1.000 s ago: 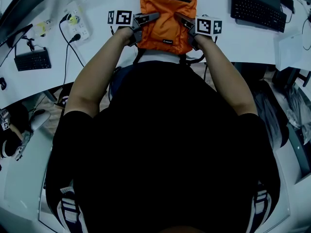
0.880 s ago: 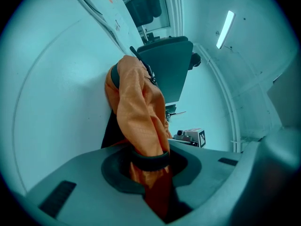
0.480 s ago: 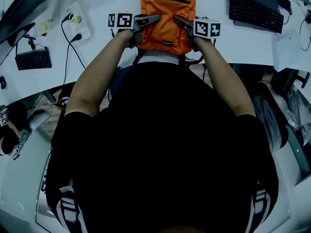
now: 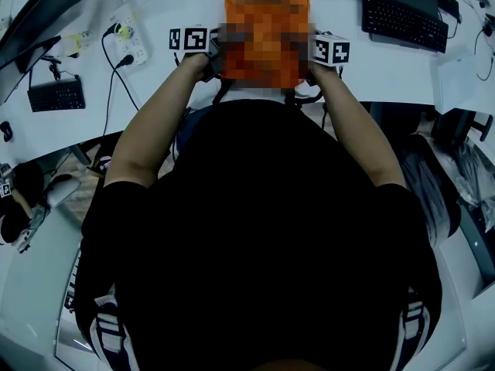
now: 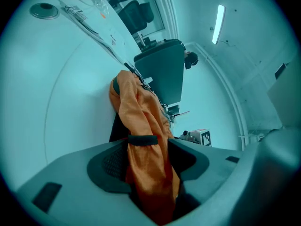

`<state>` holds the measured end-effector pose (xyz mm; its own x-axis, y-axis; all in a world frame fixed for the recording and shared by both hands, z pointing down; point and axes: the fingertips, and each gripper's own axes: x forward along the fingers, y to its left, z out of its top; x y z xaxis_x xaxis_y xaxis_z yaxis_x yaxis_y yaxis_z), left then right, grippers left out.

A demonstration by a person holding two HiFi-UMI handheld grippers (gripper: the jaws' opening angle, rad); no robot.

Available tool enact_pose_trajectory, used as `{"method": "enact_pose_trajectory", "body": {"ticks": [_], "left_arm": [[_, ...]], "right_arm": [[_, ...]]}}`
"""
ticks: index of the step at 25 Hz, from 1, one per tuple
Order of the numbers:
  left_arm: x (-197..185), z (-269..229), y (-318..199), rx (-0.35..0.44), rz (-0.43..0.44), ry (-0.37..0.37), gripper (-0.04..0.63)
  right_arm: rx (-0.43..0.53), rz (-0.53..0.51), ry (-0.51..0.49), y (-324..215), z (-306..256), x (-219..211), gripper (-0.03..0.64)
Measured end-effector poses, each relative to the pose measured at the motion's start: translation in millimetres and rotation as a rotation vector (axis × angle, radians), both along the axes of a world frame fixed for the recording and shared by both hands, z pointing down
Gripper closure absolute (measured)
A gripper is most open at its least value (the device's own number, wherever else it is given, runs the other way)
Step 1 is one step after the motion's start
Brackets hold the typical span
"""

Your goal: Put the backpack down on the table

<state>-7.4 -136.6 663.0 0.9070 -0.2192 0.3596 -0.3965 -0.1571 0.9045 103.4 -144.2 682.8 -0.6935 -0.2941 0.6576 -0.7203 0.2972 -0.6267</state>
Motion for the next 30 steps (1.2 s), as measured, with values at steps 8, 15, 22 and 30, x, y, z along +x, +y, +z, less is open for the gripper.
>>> {"method": "enact_pose_trajectory", "body": {"ticks": [8, 15, 22, 30], "left_arm": [[-15.0, -3.6, 8.6, 0.043, 0.023, -0.061, 0.317], [-25.4, -16.2, 13.7, 0.096, 0.044, -0.102, 0.291], [-41.7, -23.1, 8.2, 0.129, 0.023, -0.129, 0.279], [-50.3, -44.9, 8.7, 0.172, -0.019, -0.128, 0.279]], "right_arm": [[0.019, 0.054, 0.020, 1.3, -1.3, 11.8, 0.275], [0.063, 0.063, 0.042, 3.2, -10.2, 23.3, 0.253], [0.142, 0.081, 0.022, 3.9, -37.9, 24.2, 0.253], [0.251, 0.095, -0.025, 2.4, -75.6, 23.5, 0.253]]}}
